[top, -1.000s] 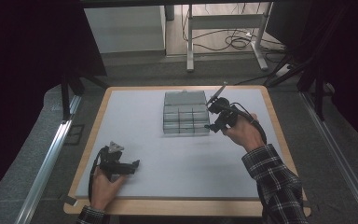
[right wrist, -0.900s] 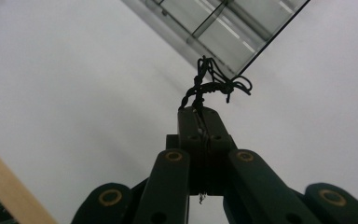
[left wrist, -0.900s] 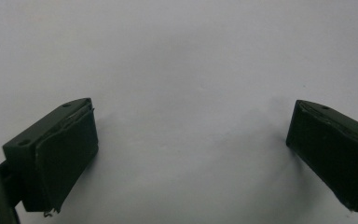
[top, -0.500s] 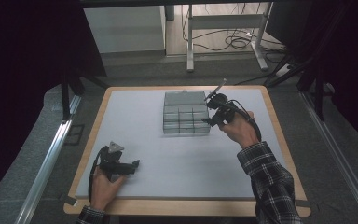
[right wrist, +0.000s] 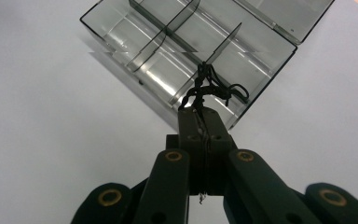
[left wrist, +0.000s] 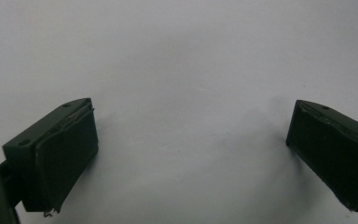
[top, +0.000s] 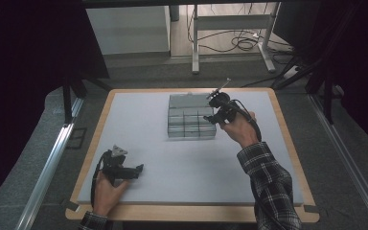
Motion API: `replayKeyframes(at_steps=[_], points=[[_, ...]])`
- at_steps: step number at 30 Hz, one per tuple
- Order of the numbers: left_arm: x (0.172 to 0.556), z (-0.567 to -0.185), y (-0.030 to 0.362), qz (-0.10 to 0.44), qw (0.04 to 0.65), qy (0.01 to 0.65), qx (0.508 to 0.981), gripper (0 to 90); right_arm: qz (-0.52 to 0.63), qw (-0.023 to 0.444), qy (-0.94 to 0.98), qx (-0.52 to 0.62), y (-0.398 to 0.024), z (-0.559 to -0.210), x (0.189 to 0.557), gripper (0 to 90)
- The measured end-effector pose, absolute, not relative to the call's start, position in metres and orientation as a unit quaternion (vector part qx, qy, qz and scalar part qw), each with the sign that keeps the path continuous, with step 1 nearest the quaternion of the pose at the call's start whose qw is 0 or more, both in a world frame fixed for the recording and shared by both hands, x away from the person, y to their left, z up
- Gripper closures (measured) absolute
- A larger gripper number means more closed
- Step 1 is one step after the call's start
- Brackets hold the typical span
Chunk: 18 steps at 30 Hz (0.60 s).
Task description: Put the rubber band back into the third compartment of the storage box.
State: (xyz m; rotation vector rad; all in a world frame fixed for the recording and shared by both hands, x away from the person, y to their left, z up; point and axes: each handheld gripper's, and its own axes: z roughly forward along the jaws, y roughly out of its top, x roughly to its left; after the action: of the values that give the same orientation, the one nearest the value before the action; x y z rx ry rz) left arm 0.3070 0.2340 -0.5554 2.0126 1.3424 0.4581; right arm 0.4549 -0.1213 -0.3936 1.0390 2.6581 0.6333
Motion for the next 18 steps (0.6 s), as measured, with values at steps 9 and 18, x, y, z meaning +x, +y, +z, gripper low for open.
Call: replayKeyframes(at_steps=[9, 18], points=[[0.307, -0.556, 0.234, 0.176, 0.335, 0.515, 0.769, 1.8, 0.226, 0.118, 0.899, 0.356, -0.117, -0.401, 0.468, 88.0], [0.307, -0.556, 0.234, 0.176, 0.335, 0.515, 0.769, 1.8, 0.233, 0.123, 0.892, 0.367, -0.116, -0.415, 0.484, 87.9]])
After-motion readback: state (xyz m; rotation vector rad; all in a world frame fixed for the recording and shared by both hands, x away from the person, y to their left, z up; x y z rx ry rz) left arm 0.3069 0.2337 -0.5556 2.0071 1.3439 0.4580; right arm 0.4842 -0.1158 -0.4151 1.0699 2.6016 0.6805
